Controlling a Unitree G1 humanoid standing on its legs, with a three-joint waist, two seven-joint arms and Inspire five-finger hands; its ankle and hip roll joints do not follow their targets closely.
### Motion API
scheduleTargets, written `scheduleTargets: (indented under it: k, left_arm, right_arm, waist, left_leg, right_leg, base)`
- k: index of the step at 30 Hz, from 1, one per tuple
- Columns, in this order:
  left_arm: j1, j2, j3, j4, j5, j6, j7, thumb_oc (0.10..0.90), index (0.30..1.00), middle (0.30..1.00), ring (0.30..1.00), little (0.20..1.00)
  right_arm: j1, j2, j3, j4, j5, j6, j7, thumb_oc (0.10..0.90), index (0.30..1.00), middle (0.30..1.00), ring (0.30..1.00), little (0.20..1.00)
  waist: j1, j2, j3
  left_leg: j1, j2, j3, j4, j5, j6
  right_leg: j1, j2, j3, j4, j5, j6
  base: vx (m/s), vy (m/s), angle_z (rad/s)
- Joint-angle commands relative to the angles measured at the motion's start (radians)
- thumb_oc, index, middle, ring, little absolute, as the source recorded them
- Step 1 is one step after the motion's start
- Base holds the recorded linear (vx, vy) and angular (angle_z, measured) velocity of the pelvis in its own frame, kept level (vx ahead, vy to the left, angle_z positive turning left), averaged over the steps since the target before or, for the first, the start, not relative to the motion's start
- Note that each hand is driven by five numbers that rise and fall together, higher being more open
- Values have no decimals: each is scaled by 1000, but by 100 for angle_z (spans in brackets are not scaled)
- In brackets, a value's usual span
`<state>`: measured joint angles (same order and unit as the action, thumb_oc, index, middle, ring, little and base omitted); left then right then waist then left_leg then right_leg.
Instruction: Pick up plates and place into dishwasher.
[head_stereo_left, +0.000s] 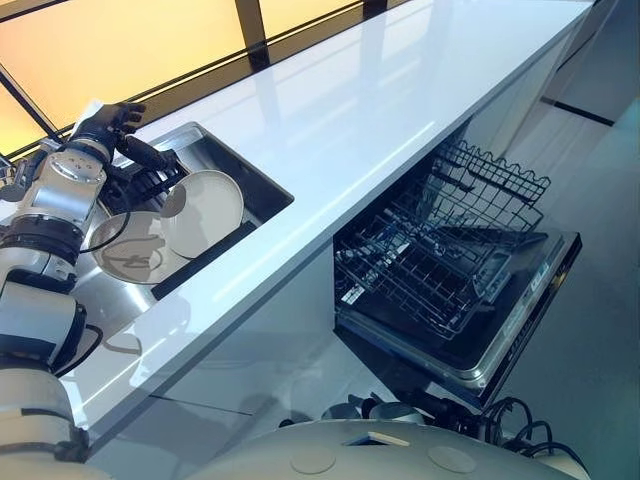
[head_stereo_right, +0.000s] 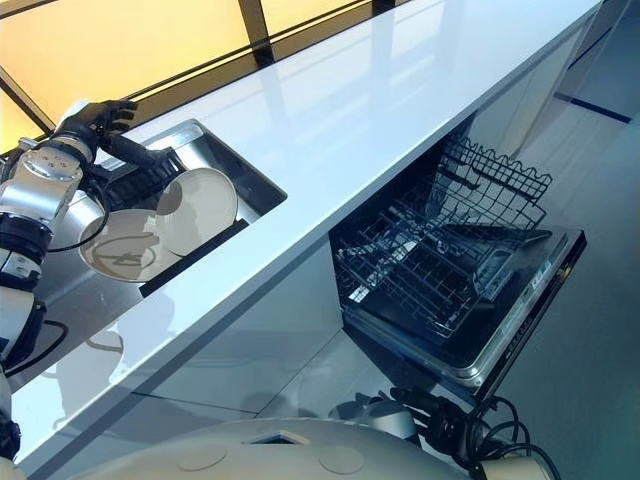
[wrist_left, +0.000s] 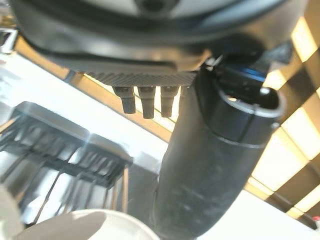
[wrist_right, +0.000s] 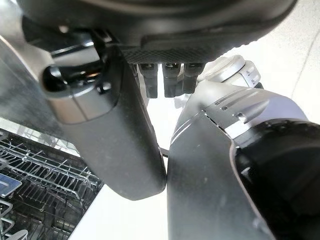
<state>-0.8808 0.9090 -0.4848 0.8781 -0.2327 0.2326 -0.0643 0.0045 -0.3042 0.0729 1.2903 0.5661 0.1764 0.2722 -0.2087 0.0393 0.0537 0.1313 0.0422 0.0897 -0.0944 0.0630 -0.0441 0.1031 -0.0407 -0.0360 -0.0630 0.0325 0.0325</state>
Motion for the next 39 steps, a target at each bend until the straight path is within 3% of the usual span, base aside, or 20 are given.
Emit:
scheduleTargets:
  k: [1,6,9,17,23,27,29,30,31,32,33,39]
  left_arm:
    - [-253,33,7,46,91,-20,14,800,900,900,900,900]
    - [-250,17,-12,51,91,21,-22,800,900,900,900,900]
    - [-237,4,-23,61,63,43,-101,800,900,900,900,900]
    - [-213,-22,-25,36,-67,14,-216,800,900,900,900,900]
    - [-199,-24,-20,48,-116,42,-307,800,900,900,900,900]
    - [-188,-27,-27,57,-144,82,-462,800,900,900,900,900]
    - [-178,-21,-28,39,-172,92,-481,800,900,900,900,900]
    - [-176,-18,-28,33,-183,90,-482,641,764,764,764,741]
    - [-172,-12,-25,22,-200,85,-481,421,575,575,575,521]
    - [-168,-4,-19,5,-225,78,-477,317,486,486,486,417]
    - [-166,11,-7,-17,-265,74,-480,100,300,300,300,200]
    - [-179,66,3,-51,-278,47,-527,100,300,300,300,200]
  right_arm:
    - [34,-52,4,22,-52,-2,26,800,900,900,900,900]
    - [31,-55,7,1,-43,0,27,800,900,900,900,900]
    - [24,-54,5,-7,-46,1,23,800,900,900,900,900]
    - [20,-56,-16,-12,-54,5,12,800,900,900,900,900]
    - [18,-61,-23,-3,-56,-1,14,800,900,900,900,900]
    - [12,-63,-32,-2,-47,-4,13,800,900,900,900,900]
    - [10,-65,-38,-2,-46,-3,13,800,900,900,900,900]
    - [9,-66,-39,-1,-47,-3,13,800,900,900,900,900]
    - [10,-67,-43,-1,-49,-4,13,800,900,900,900,900]
    - [10,-66,-47,0,-47,-5,12,800,900,900,900,900]
    - [11,-66,-51,0,-45,-7,11,800,900,900,900,900]
    - [10,-69,-57,6,-28,-19,16,800,900,900,900,900]
  waist:
    - [-2,23,23]
    - [-7,20,35]
    - [-10,24,42]
    - [-9,31,45]
    - [-8,33,49]
    - [-5,34,53]
    - [-2,36,57]
    - [-1,37,58]
    - [1,38,59]
    - [4,40,60]
    - [10,42,60]
    - [26,49,53]
  left_leg:
    - [-3,-116,67,25,-120,106]
    - [-16,-120,74,31,-121,110]
    - [-21,-121,81,35,-121,111]
    - [-23,-122,86,36,-123,113]
    - [-22,-124,86,31,-121,114]
    - [-24,-125,88,26,-117,113]
    - [-25,-125,86,25,-115,113]
    - [-25,-126,86,24,-115,113]
    - [-25,-126,85,24,-115,113]
    - [-25,-126,84,24,-115,112]
    - [-26,-126,82,25,-114,111]
    - [-24,-125,69,21,-109,107]
  right_leg:
    - [-81,34,34,98,-31,77]
    - [-99,32,46,106,-25,82]
    - [-109,29,49,112,-22,87]
    - [-117,24,49,119,-21,94]
    - [-120,22,48,117,-15,99]
    - [-122,22,49,109,-8,101]
    - [-122,21,49,106,-6,101]
    - [-122,21,49,105,-6,101]
    - [-121,21,47,103,-6,101]
    - [-120,20,45,101,-5,101]
    - [-116,20,41,97,-6,101]
    - [-104,22,29,86,-5,96]
  base:
    - [-14,37,-3]
    - [-24,32,-2]
    - [-34,42,0]
    - [-3,4,0]
    - [0,0,0]
    - [-26,-4,1]
    - [-38,-7,1]
    - [-36,-6,1]
    - [-38,-8,0]
    - [-57,-19,0]
    - [-58,-27,0]
    - [-28,-21,2]
